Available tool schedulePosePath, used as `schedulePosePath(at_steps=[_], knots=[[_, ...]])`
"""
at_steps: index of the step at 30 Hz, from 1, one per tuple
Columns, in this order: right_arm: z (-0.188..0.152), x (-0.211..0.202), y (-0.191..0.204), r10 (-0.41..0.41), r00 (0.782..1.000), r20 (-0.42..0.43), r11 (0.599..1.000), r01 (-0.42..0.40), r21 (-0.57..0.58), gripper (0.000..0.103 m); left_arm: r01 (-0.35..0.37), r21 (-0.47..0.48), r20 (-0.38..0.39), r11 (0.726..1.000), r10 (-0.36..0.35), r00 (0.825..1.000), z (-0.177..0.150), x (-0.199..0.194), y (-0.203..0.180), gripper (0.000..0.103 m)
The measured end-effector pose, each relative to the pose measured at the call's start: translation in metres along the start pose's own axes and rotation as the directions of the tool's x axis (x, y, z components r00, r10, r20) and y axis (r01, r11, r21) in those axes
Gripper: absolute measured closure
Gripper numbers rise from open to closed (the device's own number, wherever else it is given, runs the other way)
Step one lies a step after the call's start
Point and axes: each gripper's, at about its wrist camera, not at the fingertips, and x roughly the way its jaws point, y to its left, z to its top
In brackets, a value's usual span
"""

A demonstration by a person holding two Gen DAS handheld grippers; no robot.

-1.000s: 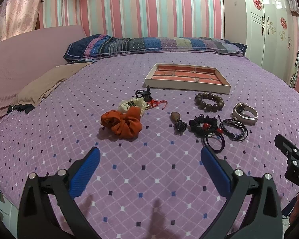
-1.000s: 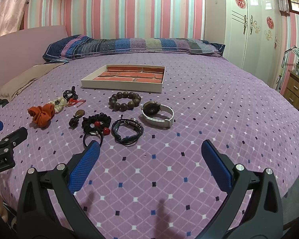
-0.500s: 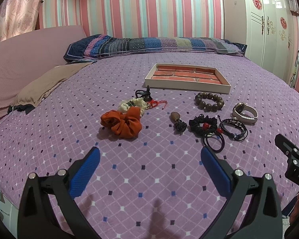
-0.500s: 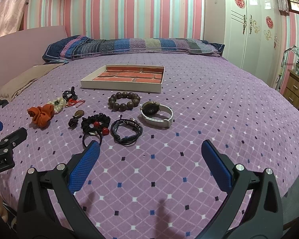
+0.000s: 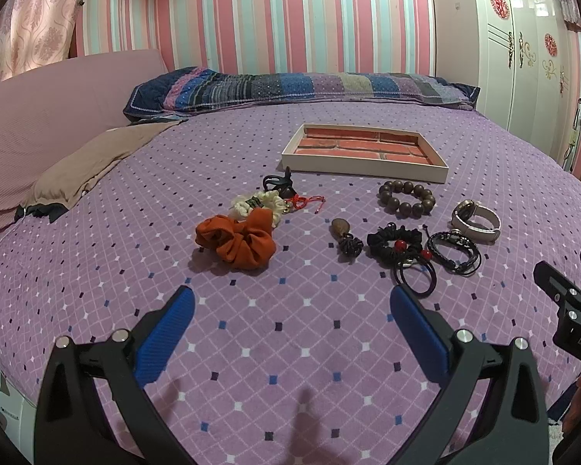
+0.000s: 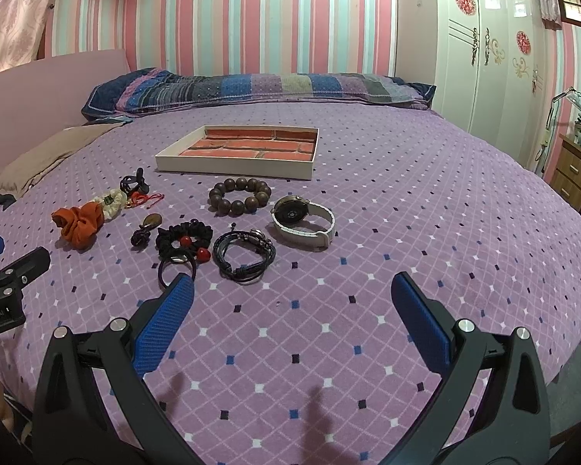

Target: Organize jewelry

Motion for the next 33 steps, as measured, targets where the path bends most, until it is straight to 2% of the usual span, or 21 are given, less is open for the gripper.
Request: schedulePosePath(at_steps=[33], knots=[[-0.0028,0.0048,0.0,0.003,1.0,-0.009,1.0,-0.003,-0.004,0.004,0.0,0.003,-0.008,1.0,0.0,1.0,0.0006,0.003,0.0014,0.004]])
